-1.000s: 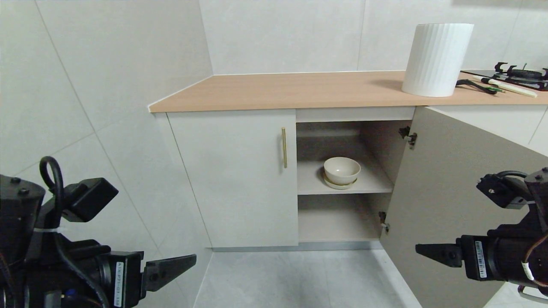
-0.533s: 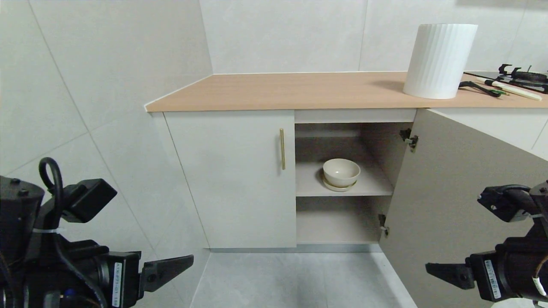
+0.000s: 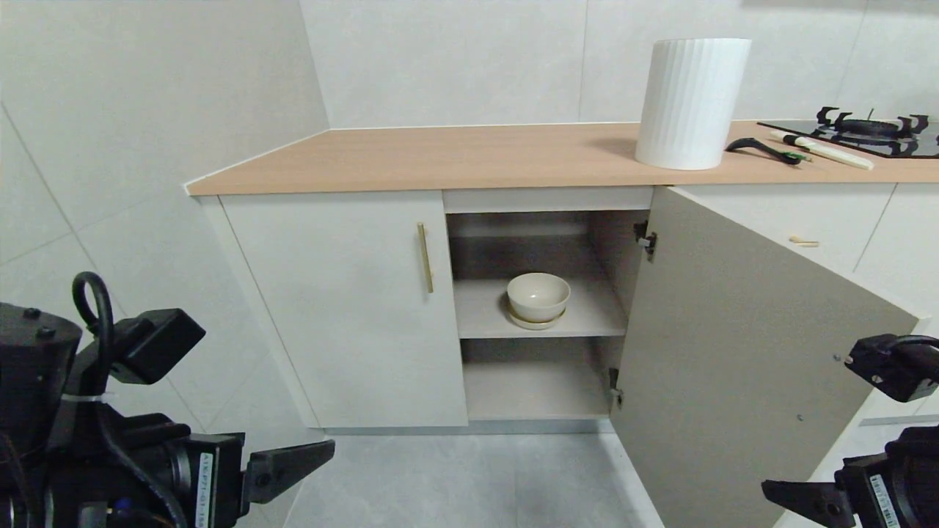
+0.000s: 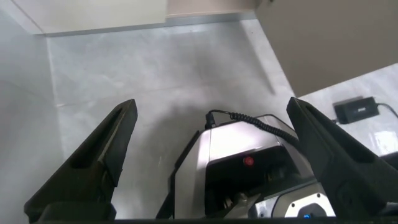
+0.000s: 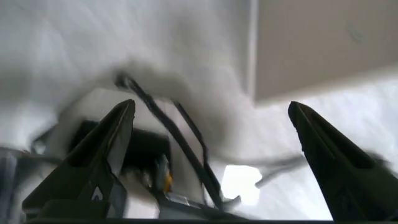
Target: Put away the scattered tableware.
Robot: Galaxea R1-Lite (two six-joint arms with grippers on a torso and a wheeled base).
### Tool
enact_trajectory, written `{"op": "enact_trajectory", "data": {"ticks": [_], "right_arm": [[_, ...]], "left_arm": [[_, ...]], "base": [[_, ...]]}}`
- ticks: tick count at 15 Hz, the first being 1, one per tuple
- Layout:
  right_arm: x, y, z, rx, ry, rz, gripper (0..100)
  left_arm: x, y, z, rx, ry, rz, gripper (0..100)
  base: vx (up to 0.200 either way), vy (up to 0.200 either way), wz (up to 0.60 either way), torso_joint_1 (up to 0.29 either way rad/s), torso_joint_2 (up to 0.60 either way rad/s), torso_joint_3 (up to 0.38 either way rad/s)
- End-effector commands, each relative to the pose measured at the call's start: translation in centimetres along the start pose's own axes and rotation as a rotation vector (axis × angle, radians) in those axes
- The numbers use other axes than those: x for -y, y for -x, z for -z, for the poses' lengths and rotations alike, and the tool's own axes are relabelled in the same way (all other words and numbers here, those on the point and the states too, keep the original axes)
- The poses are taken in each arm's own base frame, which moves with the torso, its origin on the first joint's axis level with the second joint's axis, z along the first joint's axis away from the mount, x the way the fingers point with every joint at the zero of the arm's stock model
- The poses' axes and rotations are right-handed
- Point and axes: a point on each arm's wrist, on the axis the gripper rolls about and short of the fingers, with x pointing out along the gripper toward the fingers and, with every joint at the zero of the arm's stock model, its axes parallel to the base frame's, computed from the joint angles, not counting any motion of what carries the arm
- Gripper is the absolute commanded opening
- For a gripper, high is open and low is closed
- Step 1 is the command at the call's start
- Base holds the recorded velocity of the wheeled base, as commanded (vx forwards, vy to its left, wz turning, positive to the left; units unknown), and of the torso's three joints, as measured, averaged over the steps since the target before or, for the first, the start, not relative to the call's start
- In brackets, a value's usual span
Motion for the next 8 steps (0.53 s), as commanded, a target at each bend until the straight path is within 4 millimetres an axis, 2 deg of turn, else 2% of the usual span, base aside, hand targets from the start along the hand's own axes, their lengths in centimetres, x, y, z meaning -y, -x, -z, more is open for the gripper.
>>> {"op": "enact_trajectory", "data": {"ticks": [1,3,8], "right_arm": [[0.3,1.3,0.4,-0.047,0.035,0.006,100],[0.7,2.7,0.6,-0.085,0.052,0.028,100],[3.2,1.8,-0.5,-0.086,-0.059,0.272,100]], "left_arm": [[0.0,-0.1,0.0,-0.003,-0.001,-0.001,100],[0.0,0.0,0.0,-0.002,-0.001,0.001,100],[0.0,0.0,0.0,-0.002,-0.001,0.001,100]], "base": [[0.0,-0.2,0.0,-0.002,0.01,0.002],[0.0,0.0,0.0,0.0,0.0,0.0],[0.0,0.0,0.0,0.0,0.0,0.0]]}}
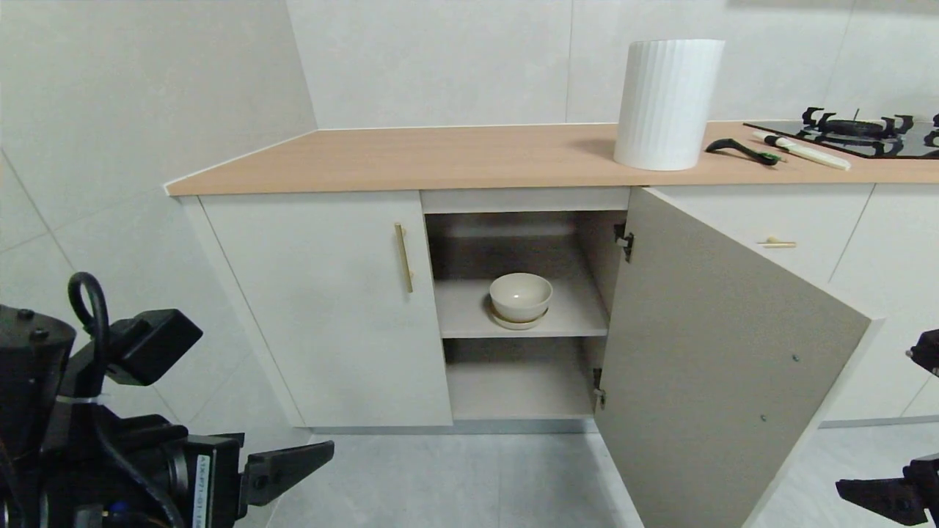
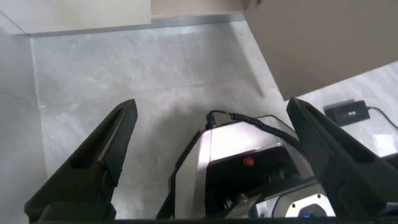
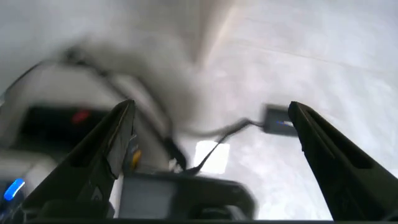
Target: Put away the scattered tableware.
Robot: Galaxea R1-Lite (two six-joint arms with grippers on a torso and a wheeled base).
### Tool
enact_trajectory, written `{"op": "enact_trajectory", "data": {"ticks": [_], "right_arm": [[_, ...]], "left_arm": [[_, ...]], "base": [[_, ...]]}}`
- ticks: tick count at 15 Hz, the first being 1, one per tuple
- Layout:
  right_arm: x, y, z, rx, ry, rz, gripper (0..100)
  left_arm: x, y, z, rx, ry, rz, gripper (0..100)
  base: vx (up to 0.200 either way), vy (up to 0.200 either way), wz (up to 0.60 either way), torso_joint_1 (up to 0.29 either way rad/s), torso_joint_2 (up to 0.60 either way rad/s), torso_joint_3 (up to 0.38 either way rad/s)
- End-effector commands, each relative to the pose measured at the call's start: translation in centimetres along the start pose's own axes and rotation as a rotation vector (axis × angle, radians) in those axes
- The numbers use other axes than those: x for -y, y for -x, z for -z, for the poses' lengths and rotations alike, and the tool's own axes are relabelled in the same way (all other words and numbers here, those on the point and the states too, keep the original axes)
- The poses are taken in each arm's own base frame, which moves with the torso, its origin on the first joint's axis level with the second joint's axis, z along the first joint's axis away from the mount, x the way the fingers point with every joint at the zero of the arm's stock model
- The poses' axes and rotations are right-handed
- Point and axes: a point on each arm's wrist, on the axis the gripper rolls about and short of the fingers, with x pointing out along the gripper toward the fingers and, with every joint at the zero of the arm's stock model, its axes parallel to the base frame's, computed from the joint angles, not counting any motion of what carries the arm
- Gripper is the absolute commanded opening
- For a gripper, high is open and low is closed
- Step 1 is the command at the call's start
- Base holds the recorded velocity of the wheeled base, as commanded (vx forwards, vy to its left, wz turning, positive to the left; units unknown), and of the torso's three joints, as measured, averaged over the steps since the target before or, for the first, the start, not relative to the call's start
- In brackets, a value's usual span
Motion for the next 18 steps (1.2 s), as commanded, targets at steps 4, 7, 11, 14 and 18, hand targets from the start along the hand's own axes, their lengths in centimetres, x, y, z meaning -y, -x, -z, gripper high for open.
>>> {"op": "enact_trajectory", "data": {"ticks": [4,7,11,14,18], "right_arm": [[2.1,-0.8,-1.6,0.019,-0.125,0.114,100],[3.4,-1.2,-2.4,0.082,-0.192,0.166,100],[4.0,-2.5,-3.8,0.131,-0.244,0.189,100],[4.1,-3.1,-4.0,0.162,-0.258,0.194,100],[4.1,-3.8,-4.5,0.206,-0.282,0.19,100]], "left_arm": [[0.0,0.0,0.0,-0.001,0.0,-0.001,100],[0.0,0.0,0.0,0.0,0.002,-0.003,100],[0.0,0.0,0.0,0.0,0.0,-0.003,100],[0.0,-0.1,0.0,-0.003,0.003,-0.005,100],[0.0,-0.1,0.0,-0.001,0.003,-0.004,100]], "base": [[0.0,0.0,0.0,0.0,0.0,0.0],[0.0,0.0,0.0,0.0,0.0,0.0],[0.0,0.0,0.0,0.0,0.0,0.0],[0.0,0.0,0.0,0.0,0.0,0.0],[0.0,0.0,0.0,0.0,0.0,0.0]]}}
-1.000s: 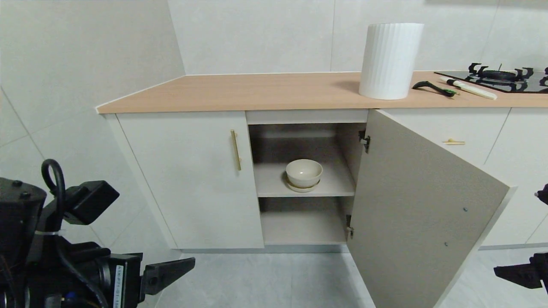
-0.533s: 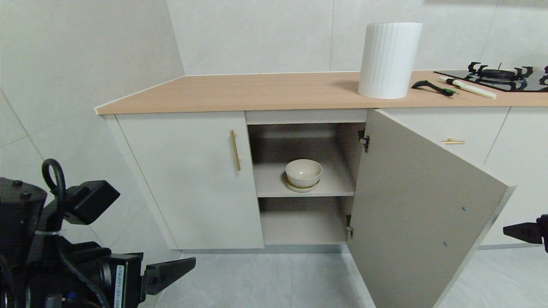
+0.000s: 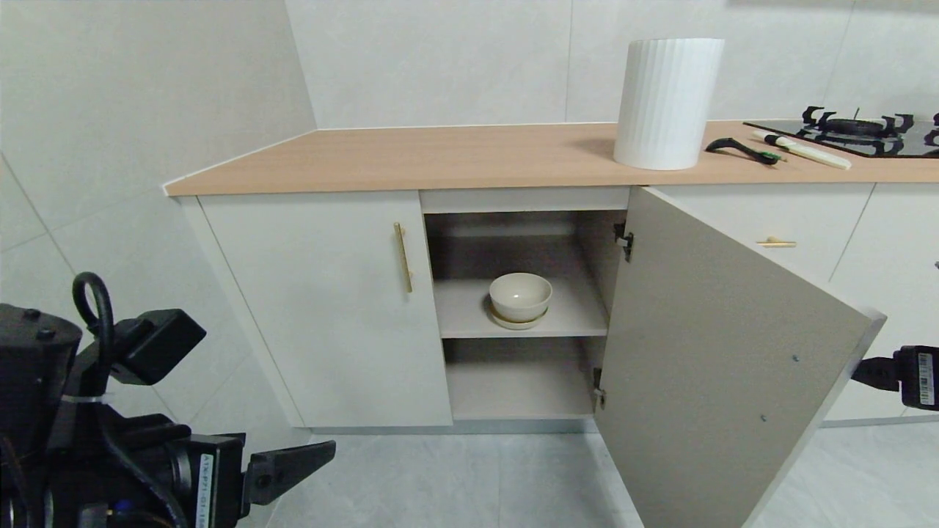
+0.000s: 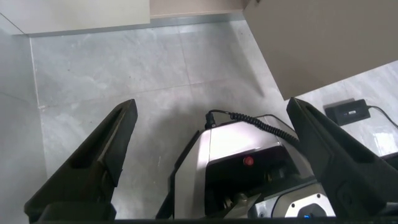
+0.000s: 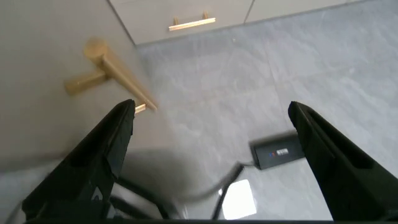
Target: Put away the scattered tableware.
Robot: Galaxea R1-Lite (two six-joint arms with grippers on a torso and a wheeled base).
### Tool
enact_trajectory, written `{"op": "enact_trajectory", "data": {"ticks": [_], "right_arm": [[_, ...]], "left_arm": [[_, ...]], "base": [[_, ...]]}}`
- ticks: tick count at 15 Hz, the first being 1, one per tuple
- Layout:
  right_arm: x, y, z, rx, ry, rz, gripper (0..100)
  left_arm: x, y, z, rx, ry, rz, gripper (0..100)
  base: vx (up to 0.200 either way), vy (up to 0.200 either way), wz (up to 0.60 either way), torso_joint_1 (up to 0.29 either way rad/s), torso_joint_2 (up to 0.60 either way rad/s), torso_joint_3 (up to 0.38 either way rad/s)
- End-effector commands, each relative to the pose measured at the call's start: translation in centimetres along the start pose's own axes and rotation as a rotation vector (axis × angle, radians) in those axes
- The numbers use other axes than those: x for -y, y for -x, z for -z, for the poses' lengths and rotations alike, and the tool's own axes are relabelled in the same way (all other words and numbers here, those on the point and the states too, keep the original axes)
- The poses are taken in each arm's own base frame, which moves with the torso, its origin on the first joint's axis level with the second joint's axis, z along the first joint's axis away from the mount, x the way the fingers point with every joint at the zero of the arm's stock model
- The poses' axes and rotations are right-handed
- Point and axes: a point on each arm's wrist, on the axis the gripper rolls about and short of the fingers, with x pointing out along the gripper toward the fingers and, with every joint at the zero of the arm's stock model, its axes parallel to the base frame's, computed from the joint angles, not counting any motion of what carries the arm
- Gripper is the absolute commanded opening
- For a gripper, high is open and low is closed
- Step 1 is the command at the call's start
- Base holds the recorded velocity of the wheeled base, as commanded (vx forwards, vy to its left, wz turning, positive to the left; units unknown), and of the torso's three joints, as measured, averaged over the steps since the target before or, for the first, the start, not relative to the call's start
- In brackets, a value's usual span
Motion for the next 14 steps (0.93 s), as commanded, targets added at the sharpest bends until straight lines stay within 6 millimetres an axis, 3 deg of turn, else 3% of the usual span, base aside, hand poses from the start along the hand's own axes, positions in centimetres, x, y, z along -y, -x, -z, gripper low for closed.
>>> {"op": "enact_trajectory", "data": {"ticks": [1,9,14], "right_arm": [[-0.1,-0.5,0.1,-0.014,0.001,0.002,100],[0.4,-0.9,0.2,-0.02,-0.009,0.034,100],[0.1,-2.9,0.1,-0.011,-0.025,0.041,100]], "left_arm": [[0.0,-0.1,0.0,-0.003,0.0,-0.001,100],[0.0,-0.1,0.0,-0.001,0.0,-0.004,100],[0.0,-0.1,0.0,-0.002,-0.001,-0.003,100]], "base": [[0.0,0.0,0.0,0.0,0.0,0.0],[0.0,0.0,0.0,0.0,0.0,0.0],[0.0,0.0,0.0,0.0,0.0,0.0]]}}
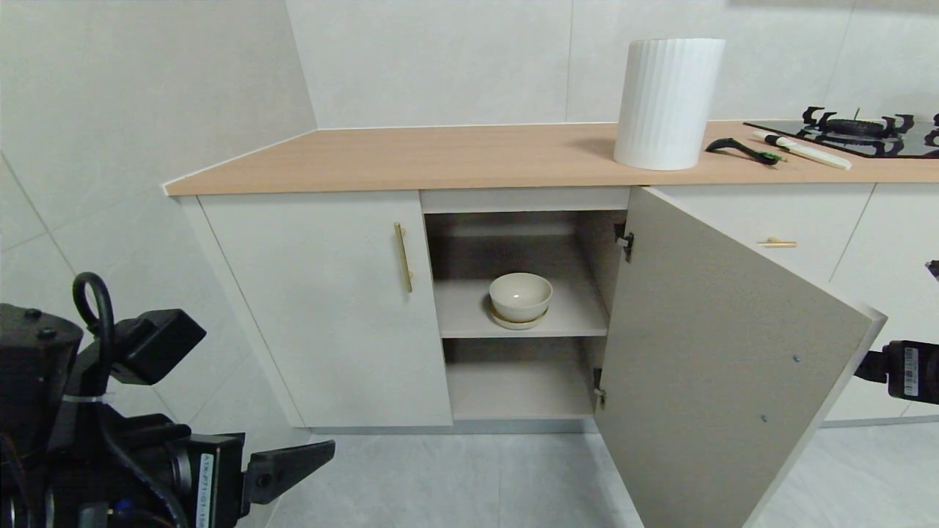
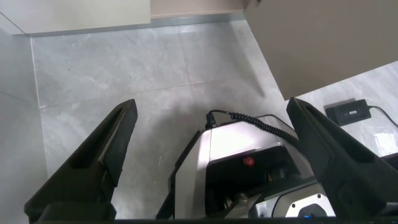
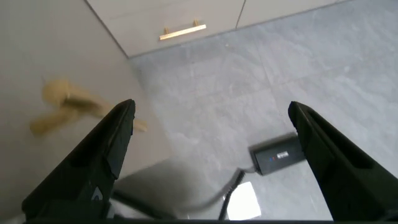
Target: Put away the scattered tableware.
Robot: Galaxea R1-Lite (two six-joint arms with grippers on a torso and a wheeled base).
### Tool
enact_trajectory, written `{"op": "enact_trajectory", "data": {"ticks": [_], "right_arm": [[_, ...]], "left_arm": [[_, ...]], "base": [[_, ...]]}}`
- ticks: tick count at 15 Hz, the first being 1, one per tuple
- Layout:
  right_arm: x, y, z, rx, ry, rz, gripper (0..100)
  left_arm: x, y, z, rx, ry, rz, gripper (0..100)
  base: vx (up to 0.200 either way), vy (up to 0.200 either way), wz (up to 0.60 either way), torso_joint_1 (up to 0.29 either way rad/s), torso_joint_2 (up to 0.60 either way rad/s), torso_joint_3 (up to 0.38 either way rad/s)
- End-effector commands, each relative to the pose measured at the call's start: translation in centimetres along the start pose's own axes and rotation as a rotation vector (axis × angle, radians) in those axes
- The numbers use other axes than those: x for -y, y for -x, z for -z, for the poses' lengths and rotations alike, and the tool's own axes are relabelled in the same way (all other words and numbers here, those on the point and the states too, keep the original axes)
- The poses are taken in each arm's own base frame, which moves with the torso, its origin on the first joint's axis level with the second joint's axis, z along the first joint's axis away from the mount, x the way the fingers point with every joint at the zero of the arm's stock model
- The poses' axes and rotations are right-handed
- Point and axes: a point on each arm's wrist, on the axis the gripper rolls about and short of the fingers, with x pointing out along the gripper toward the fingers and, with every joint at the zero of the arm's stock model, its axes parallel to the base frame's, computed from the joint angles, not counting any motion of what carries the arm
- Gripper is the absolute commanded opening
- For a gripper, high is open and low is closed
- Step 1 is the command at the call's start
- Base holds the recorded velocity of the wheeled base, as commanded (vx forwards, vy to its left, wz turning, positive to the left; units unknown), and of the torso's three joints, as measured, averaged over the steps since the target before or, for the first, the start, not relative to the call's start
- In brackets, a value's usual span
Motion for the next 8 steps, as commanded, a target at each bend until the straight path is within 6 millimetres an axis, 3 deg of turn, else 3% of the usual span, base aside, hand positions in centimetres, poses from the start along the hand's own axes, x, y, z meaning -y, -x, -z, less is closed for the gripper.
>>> {"op": "enact_trajectory", "data": {"ticks": [1,5,8], "right_arm": [[-0.3,-1.1,0.4,-0.026,0.007,0.003,100],[-1.2,-1.7,0.8,0.022,0.013,-0.038,100],[-3.2,-1.2,1.2,0.017,-0.026,-0.12,100]], "left_arm": [[0.0,-0.1,0.0,-0.003,0.0,-0.001,100],[0.0,-0.1,0.0,-0.003,0.0,0.0,100],[0.0,-0.1,0.0,-0.003,0.0,0.0,100]], "base": [[0.0,0.0,0.0,0.0,0.0,0.0],[0.0,0.0,0.0,0.0,0.0,0.0],[0.0,0.0,0.0,0.0,0.0,0.0]]}}
